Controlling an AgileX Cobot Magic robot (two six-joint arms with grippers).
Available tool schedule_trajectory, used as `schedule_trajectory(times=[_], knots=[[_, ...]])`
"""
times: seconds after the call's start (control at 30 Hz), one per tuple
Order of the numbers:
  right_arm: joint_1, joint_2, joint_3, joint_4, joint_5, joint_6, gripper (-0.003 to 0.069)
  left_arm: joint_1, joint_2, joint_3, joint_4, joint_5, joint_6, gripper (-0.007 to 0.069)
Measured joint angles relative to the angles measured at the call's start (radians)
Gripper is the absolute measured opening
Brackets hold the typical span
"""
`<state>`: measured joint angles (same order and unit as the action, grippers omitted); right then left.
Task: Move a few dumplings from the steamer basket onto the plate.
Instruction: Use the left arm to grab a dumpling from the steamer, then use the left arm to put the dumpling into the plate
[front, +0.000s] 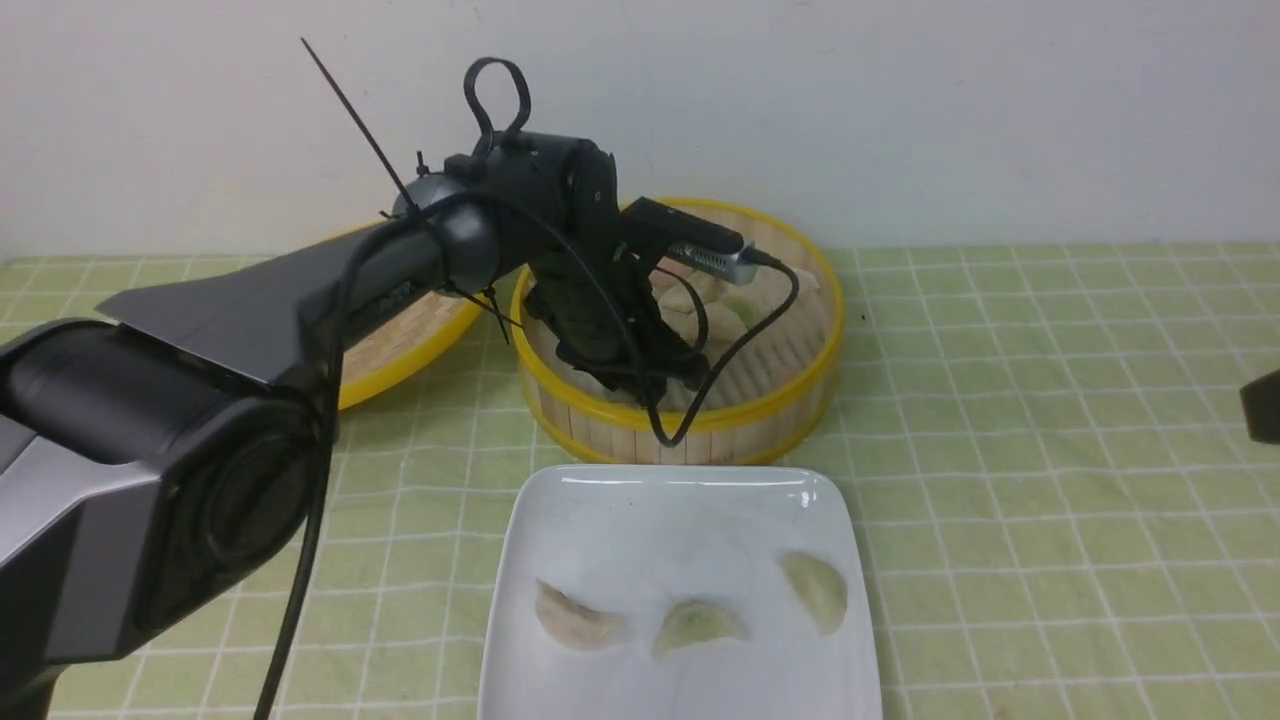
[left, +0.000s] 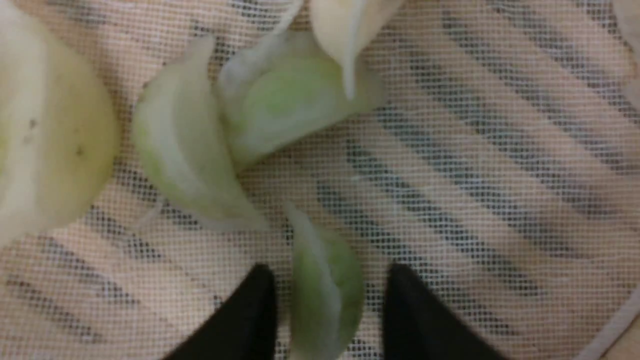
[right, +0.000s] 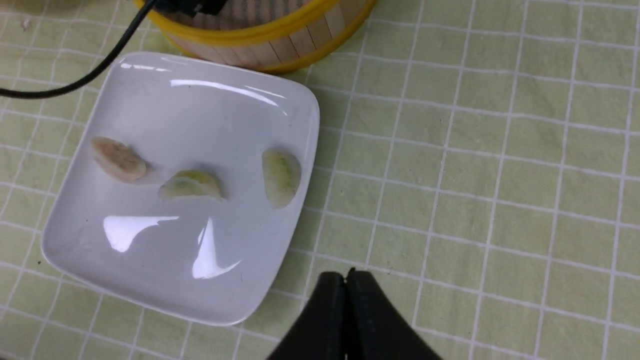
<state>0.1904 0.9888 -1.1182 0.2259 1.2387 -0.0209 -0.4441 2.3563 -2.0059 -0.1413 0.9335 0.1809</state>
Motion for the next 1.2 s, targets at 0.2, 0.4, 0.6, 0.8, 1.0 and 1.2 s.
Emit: schedule_trajectory(times=[0.2, 0.4, 0.6, 0.8, 1.0, 1.2], knots=[[0.000, 0.000, 0.000, 0.015, 0.019, -0.026, -0.0015, 0.000, -0.049, -0.052, 0.000, 0.125, -0.036, 0.0134], [0.000, 0.000, 0.000, 0.024, 0.021, -0.028, -0.0015, 0.000, -0.198, -0.123, 0.000, 0.279, -0.058, 0.0134], [0.000, 0.000, 0.000, 0.065, 0.015, -0.039, -0.0015, -0.013, -0.389, 0.069, -0.016, 0.293, -0.104, 0.0134], [0.000, 0.000, 0.000, 0.109, 0.013, -0.094, -0.0015, -0.059, -0.407, 0.303, -0.023, 0.298, -0.110, 0.0134], [0.000, 0.000, 0.000, 0.116, 0.000, -0.104, -0.0015, -0.090, -0.313, 0.343, -0.024, 0.290, -0.109, 0.0136], [0.000, 0.035, -0.002, 0.114, -0.014, -0.106, -0.0015, -0.099, -0.251, 0.343, -0.023, 0.227, -0.109, 0.0341]])
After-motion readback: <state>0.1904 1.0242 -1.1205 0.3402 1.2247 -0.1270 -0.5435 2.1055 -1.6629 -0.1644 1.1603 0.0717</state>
